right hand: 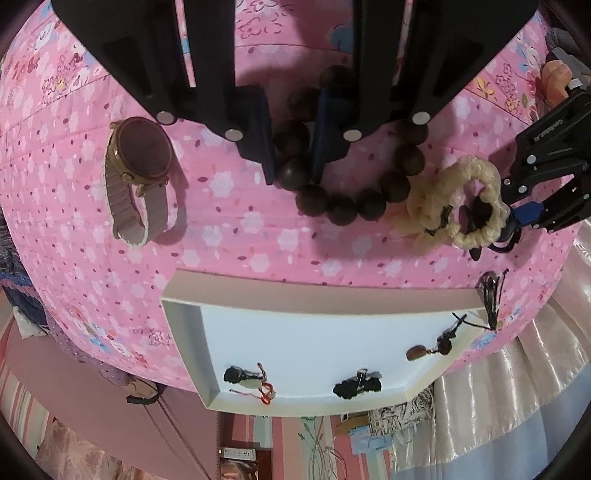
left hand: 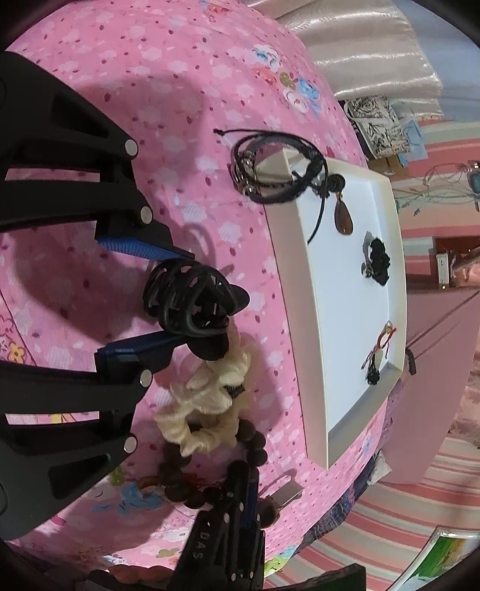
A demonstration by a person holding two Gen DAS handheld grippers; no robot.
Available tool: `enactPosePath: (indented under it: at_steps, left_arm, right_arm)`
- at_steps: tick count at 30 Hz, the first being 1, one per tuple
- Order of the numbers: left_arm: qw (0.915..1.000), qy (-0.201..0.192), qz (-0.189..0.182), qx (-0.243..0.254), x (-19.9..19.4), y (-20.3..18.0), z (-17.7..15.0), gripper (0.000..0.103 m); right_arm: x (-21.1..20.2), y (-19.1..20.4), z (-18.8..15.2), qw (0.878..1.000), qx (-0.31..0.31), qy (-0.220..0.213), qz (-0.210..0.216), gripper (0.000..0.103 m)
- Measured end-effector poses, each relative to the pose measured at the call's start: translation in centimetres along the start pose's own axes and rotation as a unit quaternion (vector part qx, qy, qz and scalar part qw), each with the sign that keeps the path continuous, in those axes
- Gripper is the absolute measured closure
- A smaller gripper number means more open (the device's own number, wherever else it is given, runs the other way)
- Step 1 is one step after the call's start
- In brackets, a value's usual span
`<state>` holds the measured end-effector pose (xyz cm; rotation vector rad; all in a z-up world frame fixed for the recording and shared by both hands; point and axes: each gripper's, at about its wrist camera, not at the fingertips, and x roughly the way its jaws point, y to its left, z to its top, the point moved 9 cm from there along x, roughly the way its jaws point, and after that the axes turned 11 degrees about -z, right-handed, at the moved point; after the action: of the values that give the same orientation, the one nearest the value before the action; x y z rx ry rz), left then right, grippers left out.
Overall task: Organize jewelry
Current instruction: 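Carry the claw clip and bead bracelet over the white tray with both tools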
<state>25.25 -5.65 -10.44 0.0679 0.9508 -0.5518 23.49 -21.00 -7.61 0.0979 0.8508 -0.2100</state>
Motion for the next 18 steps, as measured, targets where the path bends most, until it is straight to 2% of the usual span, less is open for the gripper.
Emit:
enactPosePath:
  at_steps: [7,18]
  left_arm:
    - [0.9996,-0.021,0.014,-0.014,-2.3,1.4,0.5,0.068]
    - [0.9972,-0.062,0.025,-0.032,-6.2,3.2,3.0,0.068]
  right_arm:
    - [-1.6,0.5,1.8,0.999,-0.011,-0.033,0.005,0.084]
    - [-4.6,0.8,5.6,0.996,-0.026,-0.086,0.008,0.084]
